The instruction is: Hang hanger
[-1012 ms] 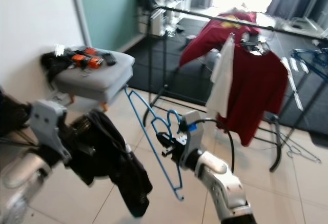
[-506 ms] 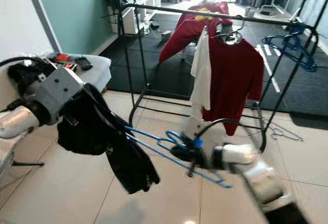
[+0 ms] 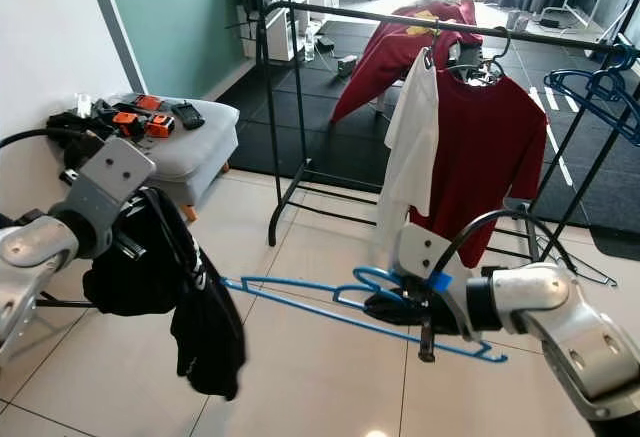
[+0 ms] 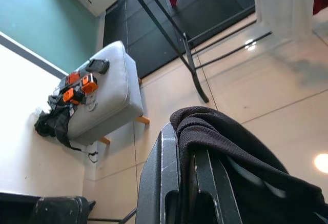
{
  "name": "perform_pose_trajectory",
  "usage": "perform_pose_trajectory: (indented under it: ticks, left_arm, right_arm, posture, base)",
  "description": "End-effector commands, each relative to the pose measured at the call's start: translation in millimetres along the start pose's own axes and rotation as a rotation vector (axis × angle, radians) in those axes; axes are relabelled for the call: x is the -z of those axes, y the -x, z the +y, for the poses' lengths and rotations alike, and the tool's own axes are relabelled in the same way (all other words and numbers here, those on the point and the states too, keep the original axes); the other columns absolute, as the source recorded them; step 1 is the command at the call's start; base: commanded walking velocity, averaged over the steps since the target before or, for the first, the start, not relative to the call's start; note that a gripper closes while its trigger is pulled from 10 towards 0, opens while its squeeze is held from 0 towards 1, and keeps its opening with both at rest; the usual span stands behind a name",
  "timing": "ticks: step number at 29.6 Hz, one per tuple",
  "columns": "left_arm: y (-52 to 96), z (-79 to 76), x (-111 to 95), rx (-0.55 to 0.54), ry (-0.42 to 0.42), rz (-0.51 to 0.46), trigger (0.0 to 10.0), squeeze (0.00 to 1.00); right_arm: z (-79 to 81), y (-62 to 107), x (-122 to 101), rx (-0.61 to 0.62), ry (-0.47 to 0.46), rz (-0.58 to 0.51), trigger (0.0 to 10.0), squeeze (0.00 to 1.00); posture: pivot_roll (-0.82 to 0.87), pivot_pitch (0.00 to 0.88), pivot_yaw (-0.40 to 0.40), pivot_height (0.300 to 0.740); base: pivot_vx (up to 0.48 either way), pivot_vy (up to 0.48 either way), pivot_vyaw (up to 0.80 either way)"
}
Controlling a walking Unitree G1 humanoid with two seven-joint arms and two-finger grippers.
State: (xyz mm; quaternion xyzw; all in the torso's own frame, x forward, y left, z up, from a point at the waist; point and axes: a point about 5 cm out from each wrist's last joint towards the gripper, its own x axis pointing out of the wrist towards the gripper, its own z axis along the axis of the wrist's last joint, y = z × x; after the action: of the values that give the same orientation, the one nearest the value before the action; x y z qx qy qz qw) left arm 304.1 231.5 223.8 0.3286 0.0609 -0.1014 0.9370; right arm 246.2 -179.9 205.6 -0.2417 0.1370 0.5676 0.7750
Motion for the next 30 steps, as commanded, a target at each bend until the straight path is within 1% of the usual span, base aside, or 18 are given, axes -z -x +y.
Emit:
perform_pose_trajectory:
  ticks: [1, 2, 3, 5, 8, 9, 13, 19, 25, 27, 29, 30]
  left_arm:
    - [-1.8, -1.4, -4.4, 0.008, 0.009, -0.003, 10.0, 0.00]
    - [-2.5, -3.4, -7.3, 0.018, 0.022, -0.005, 10.0, 0.00]
    - [-2.5, -3.4, -7.3, 0.018, 0.022, -0.005, 10.0, 0.00]
    - [-3.0, -7.0, -12.0, 0.033, 0.043, -0.005, 10.0, 0.00]
    - [-2.9, -8.4, -13.4, 0.038, 0.046, -0.005, 10.0, 0.00]
    - [-2.9, -8.4, -13.4, 0.038, 0.046, -0.005, 10.0, 0.00]
    - [-2.0, -9.8, -17.2, 0.044, 0.046, -0.013, 10.0, 0.00]
    - [-1.4, -11.0, -22.7, 0.053, 0.053, -0.027, 10.0, 0.00]
    - [-0.4, -14.1, -30.1, 0.066, 0.069, -0.045, 10.0, 0.00]
    - [-0.8, -14.8, -30.2, 0.068, 0.071, -0.044, 10.0, 0.00]
    - [-1.4, -15.2, -27.6, 0.066, 0.059, -0.024, 10.0, 0.00]
    - [-1.7, -15.2, -26.3, 0.064, 0.058, -0.017, 10.0, 0.00]
  right_arm:
    - [-0.1, -2.9, -9.5, 0.000, 0.022, -0.046, 10.0, 0.00]
    - [-1.8, -8.4, -13.5, 0.015, 0.028, -0.067, 10.0, 0.00]
    - [-1.8, -8.4, -13.5, 0.015, 0.028, -0.067, 10.0, 0.00]
    - [-4.4, -17.9, -17.7, 0.043, 0.027, -0.081, 10.0, 0.00]
    - [-7.6, -22.3, -18.8, 0.072, 0.024, -0.085, 10.0, 0.00]
    - [-7.6, -22.3, -18.8, 0.072, 0.024, -0.085, 10.0, 0.00]
    - [-19.0, -26.4, -19.3, 0.152, 0.011, -0.077, 10.0, 0.00]
    - [-26.0, -29.7, -17.4, 0.194, -0.009, -0.053, 10.0, 0.00]
    - [-27.7, -30.3, -16.1, 0.207, -0.014, -0.040, 10.0, 0.00]
    - [-26.5, -28.3, -18.7, 0.195, -0.011, -0.059, 10.0, 0.00]
    - [-22.5, -19.9, -23.7, 0.150, -0.009, -0.099, 10.0, 0.00]
    - [-18.9, -15.2, -23.6, 0.116, -0.005, -0.098, 10.0, 0.00]
  posture:
    - [-0.05, 0.000, 0.021, 0.740]
    - [-0.05, 0.000, 0.021, 0.740]
    - [-0.05, 0.000, 0.021, 0.740]
    - [-0.05, 0.000, 0.020, 0.740]
    - [-0.05, 0.000, 0.021, 0.740]
    - [-0.05, 0.000, 0.021, 0.740]
    - [-0.04, 0.000, 0.018, 0.740]
    - [-0.04, 0.000, 0.014, 0.740]
    - [-0.04, 0.000, 0.012, 0.740]
    - [-0.04, 0.000, 0.012, 0.740]
    - [-0.04, 0.000, 0.014, 0.740]
    - [-0.05, 0.000, 0.014, 0.740]
  base:
    - [0.000, 0.000, 0.00]
    - [0.000, 0.000, 0.00]
    - [0.000, 0.000, 0.00]
    - [0.000, 0.000, 0.00]
    - [0.000, 0.000, 0.00]
    - [0.000, 0.000, 0.00]
    - [0.000, 0.000, 0.00]
    - [0.000, 0.000, 0.00]
    - [0.000, 0.000, 0.00]
    - [0.000, 0.000, 0.00]
    - [0.000, 0.000, 0.00]
    - [0.000, 0.000, 0.00]
